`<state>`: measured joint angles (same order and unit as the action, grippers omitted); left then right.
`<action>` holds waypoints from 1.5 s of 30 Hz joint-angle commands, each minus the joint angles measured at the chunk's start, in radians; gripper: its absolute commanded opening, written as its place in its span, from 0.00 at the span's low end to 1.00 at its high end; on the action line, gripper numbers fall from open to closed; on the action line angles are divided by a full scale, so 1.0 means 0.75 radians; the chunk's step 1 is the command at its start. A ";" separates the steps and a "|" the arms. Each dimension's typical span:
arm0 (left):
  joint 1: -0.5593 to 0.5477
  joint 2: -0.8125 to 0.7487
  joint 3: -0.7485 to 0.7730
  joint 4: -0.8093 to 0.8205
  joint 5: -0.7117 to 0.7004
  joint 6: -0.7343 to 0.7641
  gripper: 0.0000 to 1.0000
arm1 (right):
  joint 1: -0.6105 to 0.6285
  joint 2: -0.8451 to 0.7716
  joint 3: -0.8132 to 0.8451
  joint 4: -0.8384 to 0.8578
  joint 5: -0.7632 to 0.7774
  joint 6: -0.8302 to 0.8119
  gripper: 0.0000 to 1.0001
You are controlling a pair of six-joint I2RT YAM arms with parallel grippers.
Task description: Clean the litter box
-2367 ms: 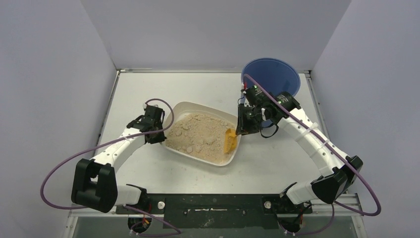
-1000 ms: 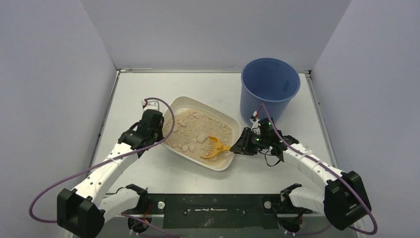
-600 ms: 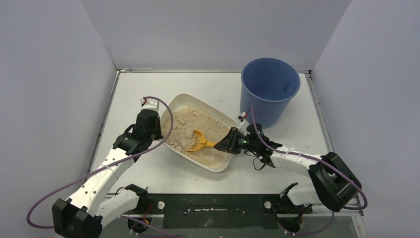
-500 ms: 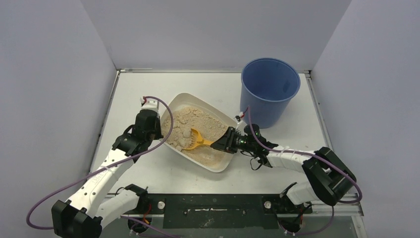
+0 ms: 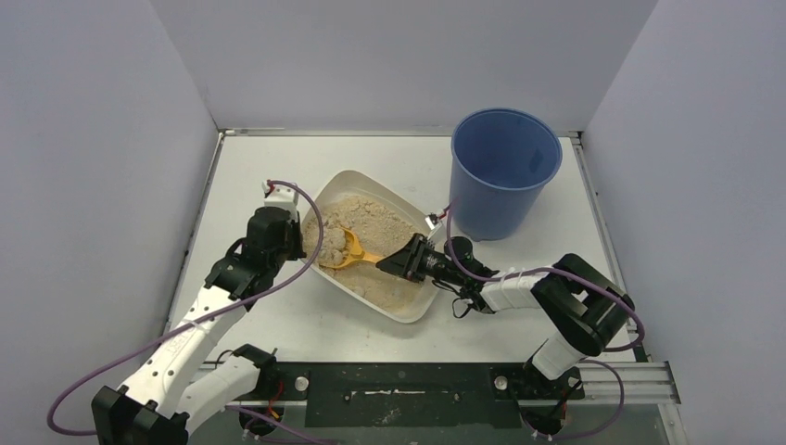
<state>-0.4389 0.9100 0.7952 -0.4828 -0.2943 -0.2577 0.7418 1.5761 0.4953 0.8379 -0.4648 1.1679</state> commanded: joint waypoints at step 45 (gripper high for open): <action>-0.072 -0.037 0.013 0.131 -0.165 -0.026 0.00 | -0.176 -0.412 -0.510 0.640 -0.015 0.244 0.00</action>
<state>-0.4957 0.8841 0.7895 -0.4831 -0.3748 -0.2680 0.6273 1.3247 0.1261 1.2362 -0.4606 1.3487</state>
